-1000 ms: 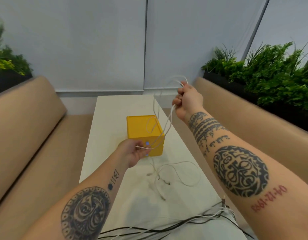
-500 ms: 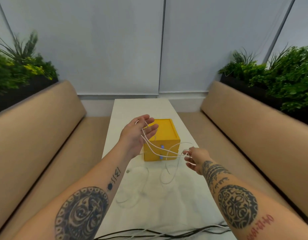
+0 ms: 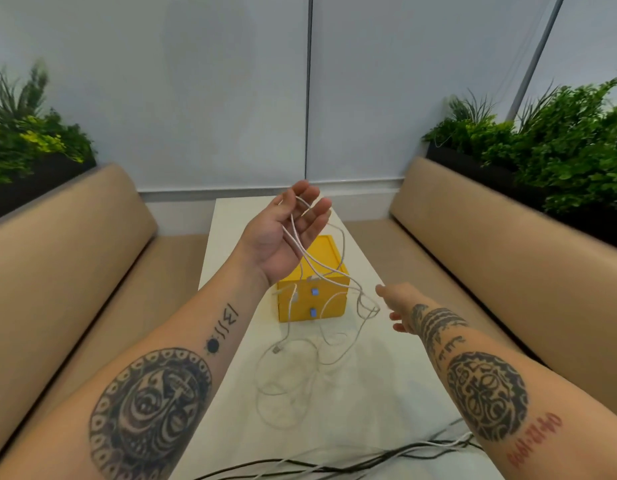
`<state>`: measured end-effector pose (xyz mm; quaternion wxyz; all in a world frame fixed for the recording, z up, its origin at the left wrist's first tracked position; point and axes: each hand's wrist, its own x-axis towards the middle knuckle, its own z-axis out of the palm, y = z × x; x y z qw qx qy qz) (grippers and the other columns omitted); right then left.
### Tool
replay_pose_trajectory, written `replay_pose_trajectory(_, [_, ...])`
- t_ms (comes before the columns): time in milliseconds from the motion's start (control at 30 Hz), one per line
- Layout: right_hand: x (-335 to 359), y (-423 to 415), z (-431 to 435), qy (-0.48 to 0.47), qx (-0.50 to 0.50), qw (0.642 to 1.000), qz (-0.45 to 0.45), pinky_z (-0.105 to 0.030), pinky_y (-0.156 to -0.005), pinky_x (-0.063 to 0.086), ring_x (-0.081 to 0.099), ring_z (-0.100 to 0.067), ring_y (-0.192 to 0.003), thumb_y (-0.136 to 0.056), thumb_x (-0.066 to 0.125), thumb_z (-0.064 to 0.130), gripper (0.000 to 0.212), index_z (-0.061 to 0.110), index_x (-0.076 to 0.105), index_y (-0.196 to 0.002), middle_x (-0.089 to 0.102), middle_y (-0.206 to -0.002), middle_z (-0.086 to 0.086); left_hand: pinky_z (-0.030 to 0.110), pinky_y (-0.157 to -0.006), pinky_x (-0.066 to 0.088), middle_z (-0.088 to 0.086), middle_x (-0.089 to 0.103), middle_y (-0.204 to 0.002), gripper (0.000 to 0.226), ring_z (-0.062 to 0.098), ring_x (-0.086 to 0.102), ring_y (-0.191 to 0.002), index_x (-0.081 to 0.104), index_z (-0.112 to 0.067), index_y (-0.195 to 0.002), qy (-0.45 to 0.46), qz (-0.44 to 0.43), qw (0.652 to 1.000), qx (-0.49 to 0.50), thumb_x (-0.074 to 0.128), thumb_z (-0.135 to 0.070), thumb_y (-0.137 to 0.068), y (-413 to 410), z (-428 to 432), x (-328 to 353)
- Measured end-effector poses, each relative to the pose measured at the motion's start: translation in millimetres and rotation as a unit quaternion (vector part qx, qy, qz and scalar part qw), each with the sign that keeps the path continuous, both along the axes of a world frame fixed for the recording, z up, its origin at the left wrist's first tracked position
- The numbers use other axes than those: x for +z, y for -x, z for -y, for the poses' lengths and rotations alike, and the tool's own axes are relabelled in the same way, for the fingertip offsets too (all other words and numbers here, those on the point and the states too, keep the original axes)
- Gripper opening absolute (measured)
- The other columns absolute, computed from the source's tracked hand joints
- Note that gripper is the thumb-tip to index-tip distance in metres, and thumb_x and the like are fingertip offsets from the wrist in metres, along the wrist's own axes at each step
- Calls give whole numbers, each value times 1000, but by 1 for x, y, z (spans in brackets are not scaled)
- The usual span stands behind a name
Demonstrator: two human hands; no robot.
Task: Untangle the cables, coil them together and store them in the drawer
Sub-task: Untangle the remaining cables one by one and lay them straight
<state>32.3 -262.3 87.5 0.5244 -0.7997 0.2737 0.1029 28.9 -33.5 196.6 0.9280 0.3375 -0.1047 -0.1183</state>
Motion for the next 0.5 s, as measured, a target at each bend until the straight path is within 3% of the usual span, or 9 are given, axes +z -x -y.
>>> replay_pose_trajectory(67, [10, 1, 0, 53, 30, 998, 22, -45, -100, 44, 52, -34, -121, -103, 44, 37, 54, -1, 44, -142, 50, -142, -20, 32, -68, 61, 2, 74, -86, 23, 20, 75, -79, 63, -12, -106, -9, 10, 1000, 0, 41, -21, -106, -1, 2, 5])
replay_pose_trajectory(100, [15, 0, -3, 56, 47, 996, 48, -46, -100, 42, 52, -33, -116, -104, 41, 37, 54, -2, 45, -141, 50, -139, -23, 31, -65, 61, 1, 73, -83, 23, 19, 74, -77, 62, -13, -105, -21, 13, 1000, 0, 41, -21, -106, -1, 2, 6])
replay_pose_trajectory(200, [29, 1, -22, 24, 98, 989, 104, -35, -76, 39, 50, -20, -83, -103, 34, 52, 53, 11, 67, -112, 62, -107, -9, 29, -61, 59, -1, 71, -79, 23, 17, 72, -70, 63, -14, -106, -60, 14, 998, 3, 41, -22, -106, -1, 6, 3])
replay_pose_trajectory(267, [38, 3, -37, -75, 125, 984, 99, -31, -64, 33, 52, -16, -71, -98, 27, 68, 64, 19, 68, -98, 69, -90, -1, 29, -61, 59, -1, 70, -80, 23, 17, 71, -68, 63, -13, -107, -83, 19, 996, 2, 41, -22, -106, -1, 9, -1])
replay_pose_trajectory(333, [43, 4, -47, -210, 158, 963, 67, -30, -61, 36, 61, -18, -72, -88, 16, 83, 85, 18, 66, -112, 74, -94, -4, 29, -63, 59, 0, 69, -81, 23, 18, 71, -69, 62, -13, -109, -100, 23, 995, 2, 41, -22, -106, -1, 11, -7])
replay_pose_trajectory(433, [47, 5, -58, -356, 174, 917, 36, -34, -69, 49, 69, -30, -91, -74, 17, 94, 100, 18, 57, -125, 72, -114, -12, 31, -65, 60, 2, 69, -82, 23, 19, 70, -68, 62, -11, -109, -107, 23, 994, -4, 41, -21, -106, 0, 10, -16])
replay_pose_trajectory(500, [46, 6, -65, -420, 155, 894, 8, -39, -77, 53, 70, -36, -94, -76, 30, 91, 96, 11, 54, -122, 72, -108, -15, 30, -64, 59, 2, 67, -81, 23, 18, 68, -65, 62, -11, -108, -104, 16, 994, -20, 41, -21, -106, 2, 8, -22])
